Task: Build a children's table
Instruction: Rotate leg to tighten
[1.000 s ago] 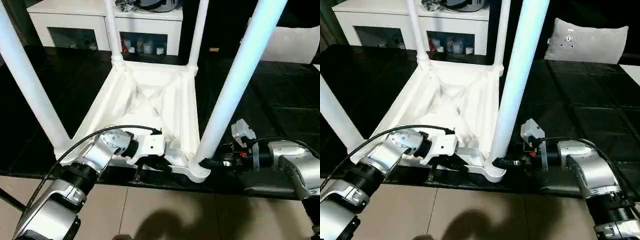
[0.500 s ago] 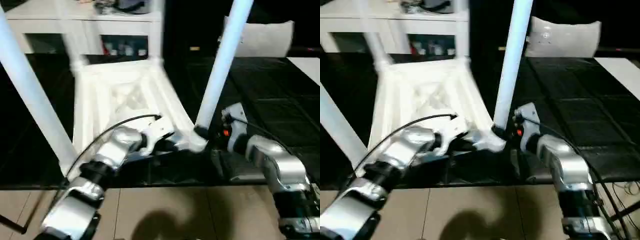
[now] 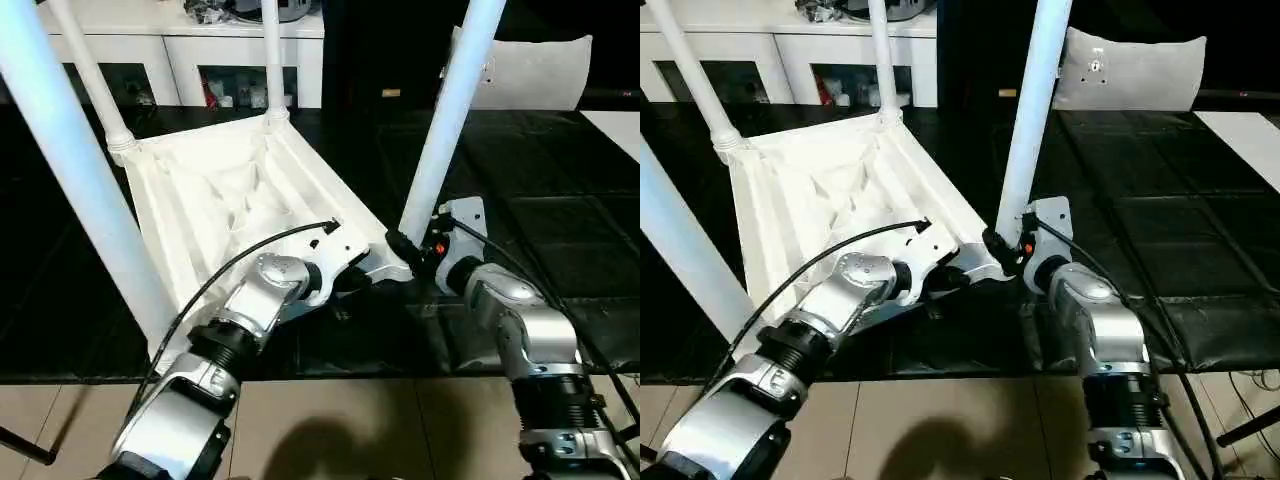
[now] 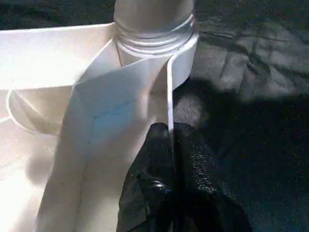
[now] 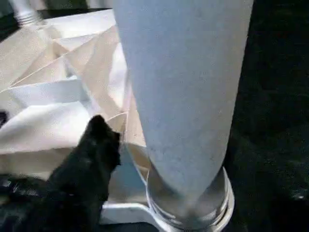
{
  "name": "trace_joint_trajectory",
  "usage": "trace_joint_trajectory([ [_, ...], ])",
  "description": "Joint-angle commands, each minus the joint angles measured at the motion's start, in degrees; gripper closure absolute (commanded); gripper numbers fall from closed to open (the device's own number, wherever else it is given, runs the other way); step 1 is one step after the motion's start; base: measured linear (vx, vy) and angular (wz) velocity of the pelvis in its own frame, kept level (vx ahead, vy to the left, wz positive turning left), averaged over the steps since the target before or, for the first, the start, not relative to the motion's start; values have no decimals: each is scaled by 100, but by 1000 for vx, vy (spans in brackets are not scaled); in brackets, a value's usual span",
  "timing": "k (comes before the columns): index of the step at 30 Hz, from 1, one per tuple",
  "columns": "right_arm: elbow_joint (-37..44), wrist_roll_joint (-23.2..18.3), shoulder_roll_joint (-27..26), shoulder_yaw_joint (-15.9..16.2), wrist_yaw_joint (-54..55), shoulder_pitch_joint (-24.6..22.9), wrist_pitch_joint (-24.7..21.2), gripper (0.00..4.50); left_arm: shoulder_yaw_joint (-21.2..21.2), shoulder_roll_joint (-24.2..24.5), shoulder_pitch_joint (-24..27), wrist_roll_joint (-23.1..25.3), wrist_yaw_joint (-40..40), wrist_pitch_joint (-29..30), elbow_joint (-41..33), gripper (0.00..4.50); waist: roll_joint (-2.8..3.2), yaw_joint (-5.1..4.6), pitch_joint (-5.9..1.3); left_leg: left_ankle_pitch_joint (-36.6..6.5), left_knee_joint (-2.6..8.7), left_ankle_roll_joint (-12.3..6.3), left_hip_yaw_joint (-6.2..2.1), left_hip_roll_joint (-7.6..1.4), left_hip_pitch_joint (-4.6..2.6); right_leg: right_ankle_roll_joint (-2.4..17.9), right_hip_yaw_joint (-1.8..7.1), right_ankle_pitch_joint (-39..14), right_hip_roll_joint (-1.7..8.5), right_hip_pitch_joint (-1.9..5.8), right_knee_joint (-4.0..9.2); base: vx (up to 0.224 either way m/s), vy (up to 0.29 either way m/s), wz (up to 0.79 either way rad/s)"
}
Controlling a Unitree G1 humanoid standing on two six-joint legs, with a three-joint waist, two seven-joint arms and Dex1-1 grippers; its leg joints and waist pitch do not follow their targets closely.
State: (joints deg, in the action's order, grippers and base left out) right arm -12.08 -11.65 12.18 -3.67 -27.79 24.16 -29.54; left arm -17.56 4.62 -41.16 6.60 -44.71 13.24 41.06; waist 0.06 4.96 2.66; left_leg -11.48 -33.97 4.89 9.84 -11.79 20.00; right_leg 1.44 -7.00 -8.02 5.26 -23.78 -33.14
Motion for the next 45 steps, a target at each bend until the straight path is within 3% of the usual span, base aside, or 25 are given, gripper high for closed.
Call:
trace_joint_trajectory([
  [1,108,-210,201,91,-464,-65,-122,66,-120,124,34,42,-312,-365,-157,450,-59,49,-405,-736,373,-417,-12,-87,26,681,284,-1874,333,410,414,0,0,0],
  [4,145,-254,619,189,-1105,-153,-56,47,-288,369,86,115,-691,-643,-162,450,-66,71,-408,-716,368,-452,-10,-100,28,726,288,-1747,332,416,395,0,0,0],
  [8,163,-257,1343,405,-2252,-268,395,23,-479,777,141,76,-1493,-1118,-178,450,-78,130,-403,-720,361,-490,-7,-114,38,796,299,-1633,352,418,367,0,0,0],
  [12,113,-287,1611,457,-2643,-246,593,4,-598,987,170,34,-1974,-1404,-199,450,-81,172,-393,-844,369,-444,1,-123,0,738,296,-1971,363,390,403,0,0,0],
  [16,58,-505,1977,555,-3588,-222,812,4,-786,1262,229,-25,-2720,-1728,-318,450,-72,227,-403,-761,361,-463,2,-162,3,873,304,-1763,362,392,349,0,0,0],
  [20,113,-587,2156,735,-4161,-303,993,44,-901,1392,276,-71,-3133,-1903,-398,450,-78,327,-412,-686,345,-495,13,-174,-3,977,311,-1600,379,382,314,0,0,0],
  [24,182,-706,2204,865,-4588,-396,947,85,-998,1565,340,-144,-3617,-1953,-598,450,-68,357,-403,-728,358,-466,10,-190,-5,987,315,-1646,374,378,311,0,0,0],
  [25,195,-727,2200,882,-4637,-408,940,90,-998,1576,347,-159,-3647,-1959,-621,450,-133,366,-402,-723,358,-457,10,-180,18,958,312,-1714,380,394,296,0,0,0],
  [28,209,-790,2185,983,-4843,-442,970,130,-1001,1601,361,-174,-3727,-2002,-654,450,-113,378,-387,-815,364,-389,9,-173,-1,801,303,-2097,386,372,359,0,0,0],
  [32,152,-777,2099,1052,-4869,-441,1067,156,-1009,1585,360,-167,-3715,-2026,-649,450,-112,377,-397,-801,366,-352,1,-172,3,753,306,-2106,387,370,360,0,0,0],
  [41,149,-892,2024,1142,-5030,-454,960,228,-969,1580,363,-161,-3672,-2019,-635,450,-99,407,-406,-711,358,-372,2,-169,12,806,307,-1904,376,377,331,0,0,0],
  [45,335,-1137,1940,1005,-4903,-524,680,252,-786,1447,406,-376,-3543,-1707,-727,450,-84,405,-405,-737,362,-349,4,-177,7,840,307,-1875,371,380,338,0,0,0],
])
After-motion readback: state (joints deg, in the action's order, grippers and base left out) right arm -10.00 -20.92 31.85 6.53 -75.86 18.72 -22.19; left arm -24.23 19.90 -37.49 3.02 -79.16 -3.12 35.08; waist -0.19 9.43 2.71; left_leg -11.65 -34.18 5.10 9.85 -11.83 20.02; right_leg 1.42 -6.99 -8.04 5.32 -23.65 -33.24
